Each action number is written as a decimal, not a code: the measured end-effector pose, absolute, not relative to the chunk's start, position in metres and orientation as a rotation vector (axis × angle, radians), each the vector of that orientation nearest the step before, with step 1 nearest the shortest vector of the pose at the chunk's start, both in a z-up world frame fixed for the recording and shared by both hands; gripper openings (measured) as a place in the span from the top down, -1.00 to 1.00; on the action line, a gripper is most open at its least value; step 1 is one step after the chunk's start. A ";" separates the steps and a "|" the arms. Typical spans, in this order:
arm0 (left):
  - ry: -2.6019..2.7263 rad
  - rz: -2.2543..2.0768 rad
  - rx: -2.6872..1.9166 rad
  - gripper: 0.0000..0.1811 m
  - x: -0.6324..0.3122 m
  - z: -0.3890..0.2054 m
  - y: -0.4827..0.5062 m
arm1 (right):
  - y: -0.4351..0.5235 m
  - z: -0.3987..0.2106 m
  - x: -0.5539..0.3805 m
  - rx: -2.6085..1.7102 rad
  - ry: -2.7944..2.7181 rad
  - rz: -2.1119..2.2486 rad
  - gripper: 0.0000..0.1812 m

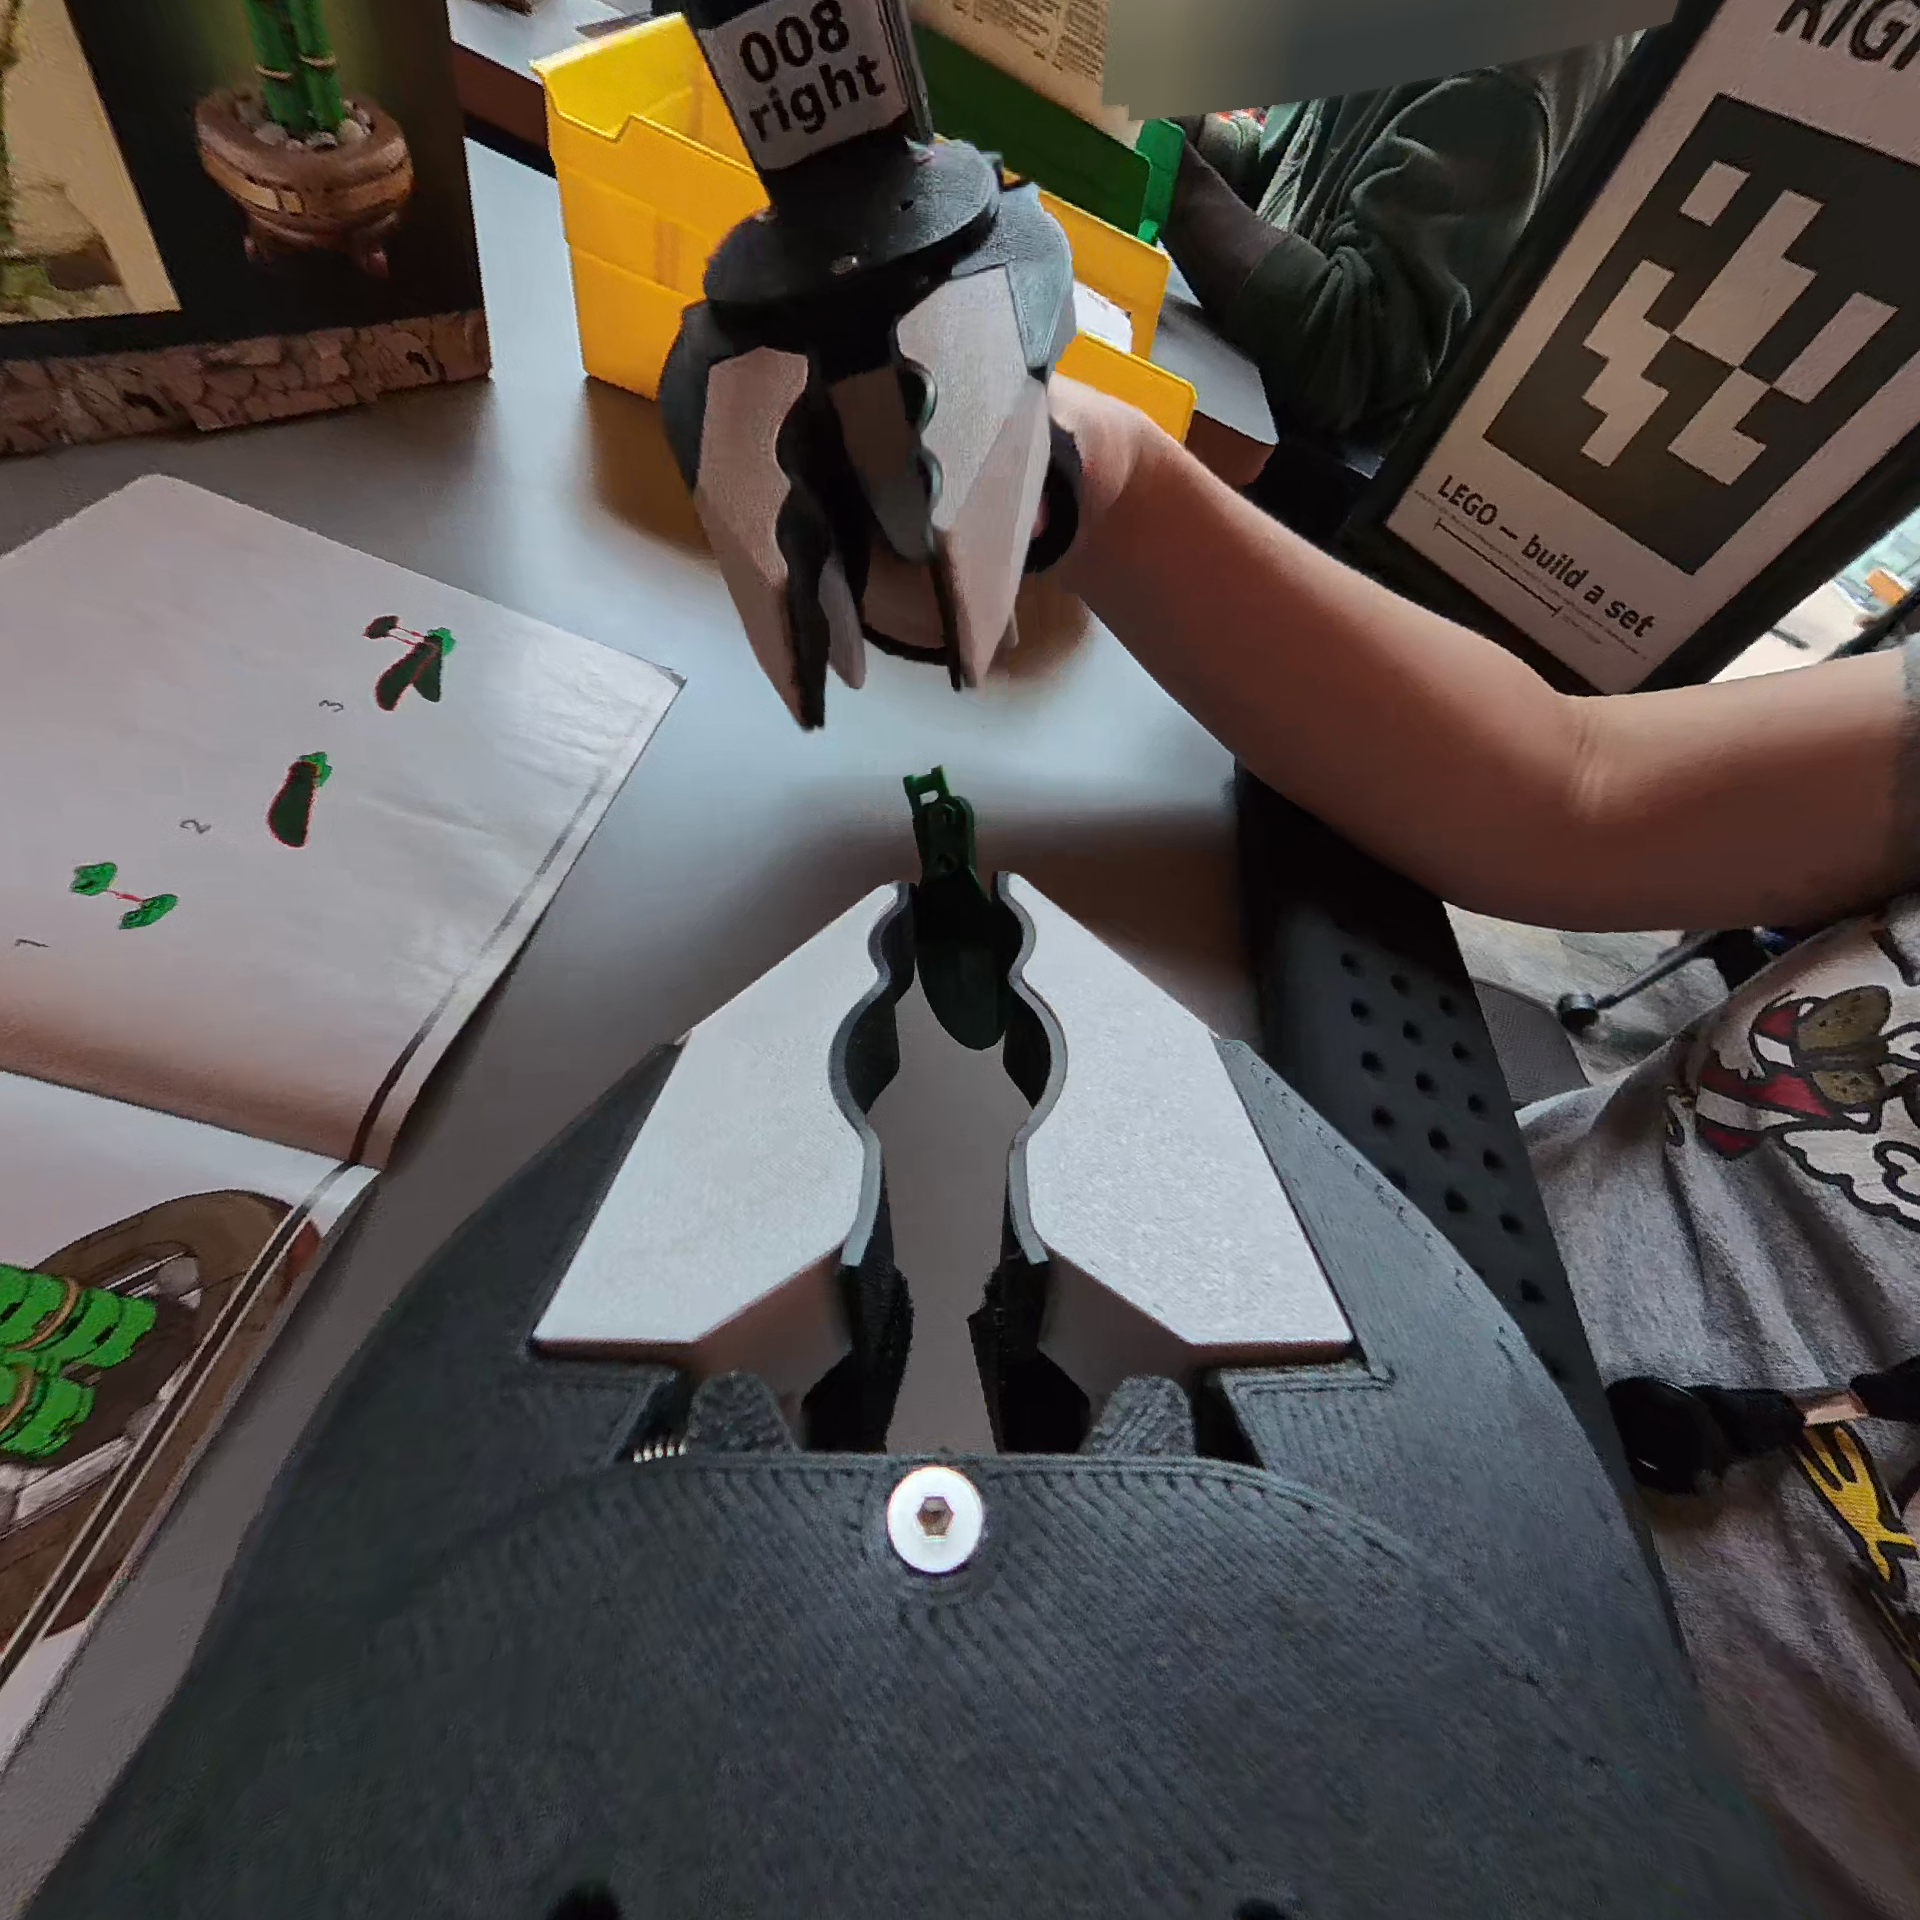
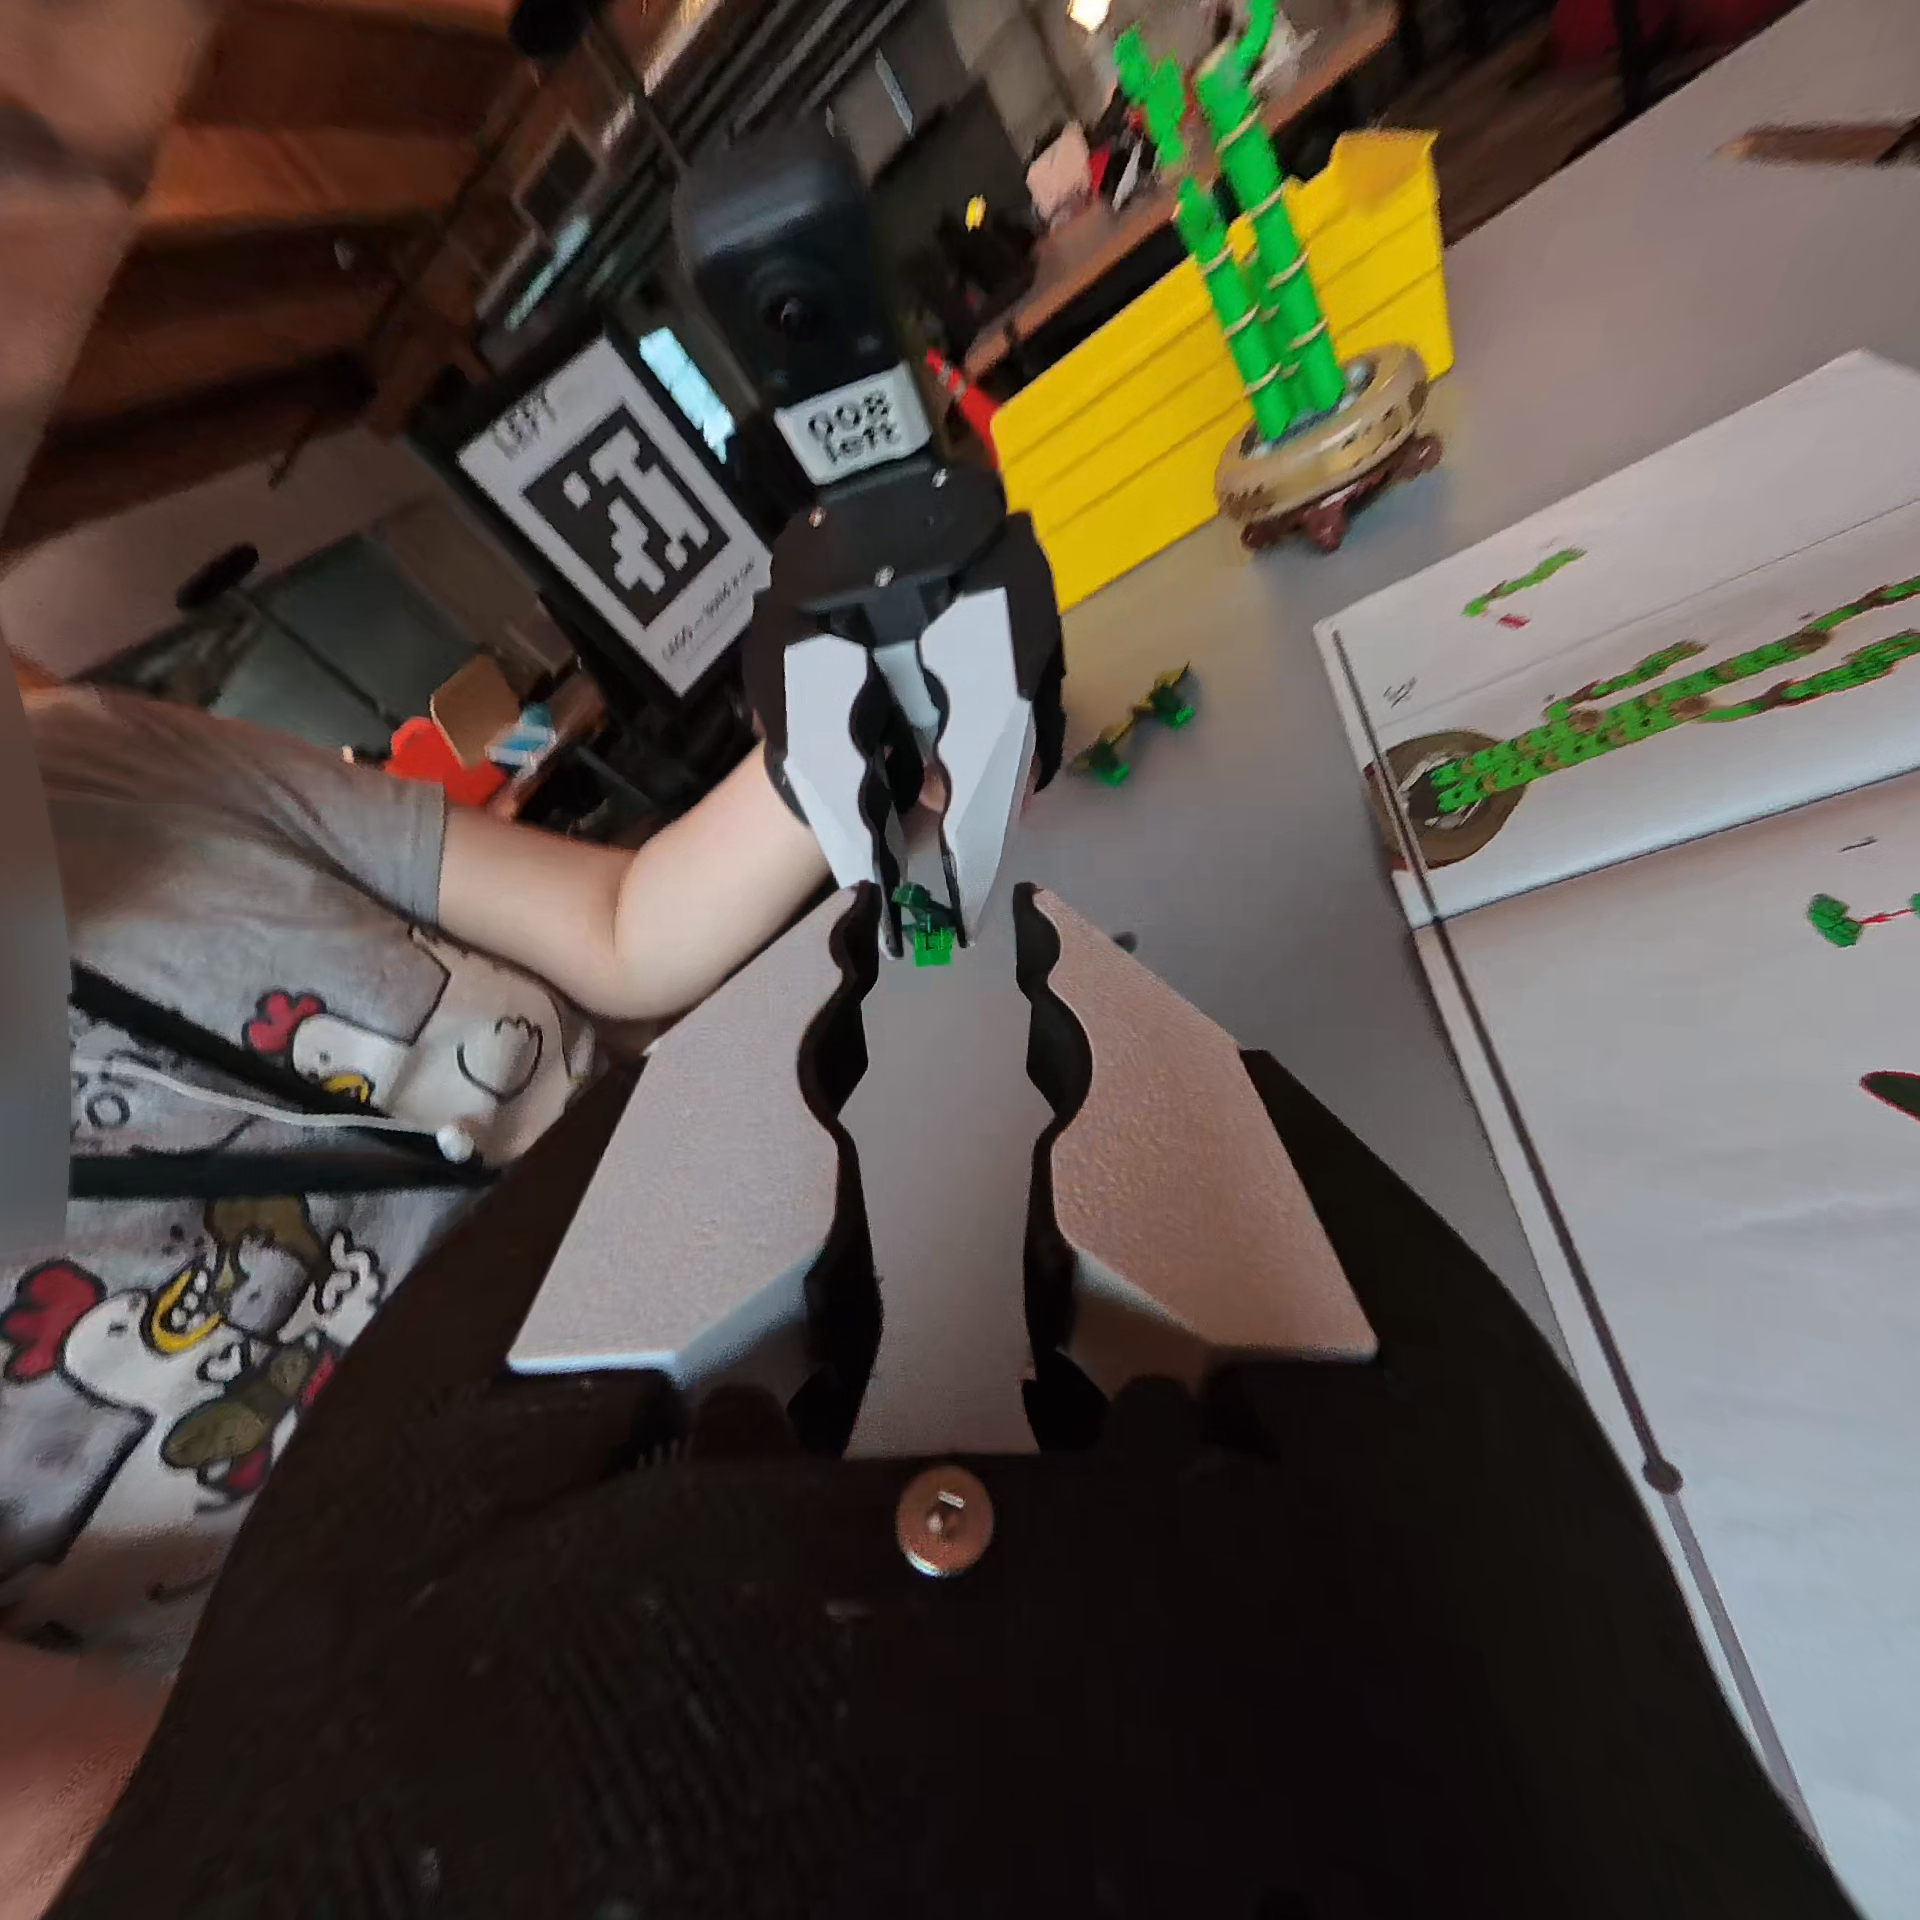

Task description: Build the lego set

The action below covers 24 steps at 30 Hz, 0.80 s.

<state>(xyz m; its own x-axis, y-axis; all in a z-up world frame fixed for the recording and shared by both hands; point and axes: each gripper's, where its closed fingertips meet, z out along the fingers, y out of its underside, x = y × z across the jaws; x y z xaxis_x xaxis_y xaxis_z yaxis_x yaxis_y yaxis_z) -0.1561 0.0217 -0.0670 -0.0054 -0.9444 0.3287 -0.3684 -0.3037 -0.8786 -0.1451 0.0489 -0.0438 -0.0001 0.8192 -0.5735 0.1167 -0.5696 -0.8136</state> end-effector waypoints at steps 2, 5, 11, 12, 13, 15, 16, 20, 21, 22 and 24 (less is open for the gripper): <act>1.345 -1.249 -1.723 0.86 -0.164 -0.063 0.028 | 0.058 -0.037 -0.145 -1.692 -0.843 1.659 0.65; 1.353 -1.115 -1.724 0.86 -0.179 -0.053 0.035 | 0.060 -0.024 -0.154 -1.566 -0.710 1.759 0.50; 1.433 -1.036 -1.691 0.86 -0.198 -0.015 0.034 | 0.038 -0.025 -0.196 -1.447 -0.944 1.620 0.59; 1.454 -1.019 -1.685 0.86 -0.199 -0.010 0.034 | 0.036 -0.018 -0.201 -1.411 -0.936 1.635 0.63; 1.471 -1.013 -1.675 0.86 -0.199 -0.005 0.032 | 0.033 -0.010 -0.204 -1.374 -0.921 1.663 0.67; 1.482 -0.993 -1.671 0.86 -0.198 0.002 0.032 | 0.034 0.004 -0.208 -1.308 -0.841 1.704 0.72; 1.479 -0.981 -1.677 0.86 -0.198 0.004 0.033 | 0.035 0.011 -0.208 -1.269 -0.791 1.719 0.72; 1.453 -0.979 -1.694 0.86 -0.195 0.014 0.035 | 0.042 0.031 -0.203 -1.156 -0.596 1.758 0.76; 1.455 -0.975 -1.697 0.86 -0.195 0.016 0.035 | 0.042 0.036 -0.201 -1.128 -0.561 1.786 0.78; 1.459 -0.957 -1.705 0.86 -0.195 0.017 0.036 | 0.041 0.040 -0.199 -1.109 -0.541 1.800 0.78; 1.482 -0.907 -1.716 0.86 -0.196 0.020 0.036 | 0.042 0.041 -0.199 -1.121 -0.547 1.755 0.77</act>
<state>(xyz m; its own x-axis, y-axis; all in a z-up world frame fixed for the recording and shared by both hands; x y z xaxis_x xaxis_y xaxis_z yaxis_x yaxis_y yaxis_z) -0.1960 0.0362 0.0199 0.1066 -0.9919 0.0696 -0.5135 -0.1148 -0.8504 -0.1985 0.0420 0.0411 -0.1301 0.8859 -0.4453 -0.4759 -0.4498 -0.7558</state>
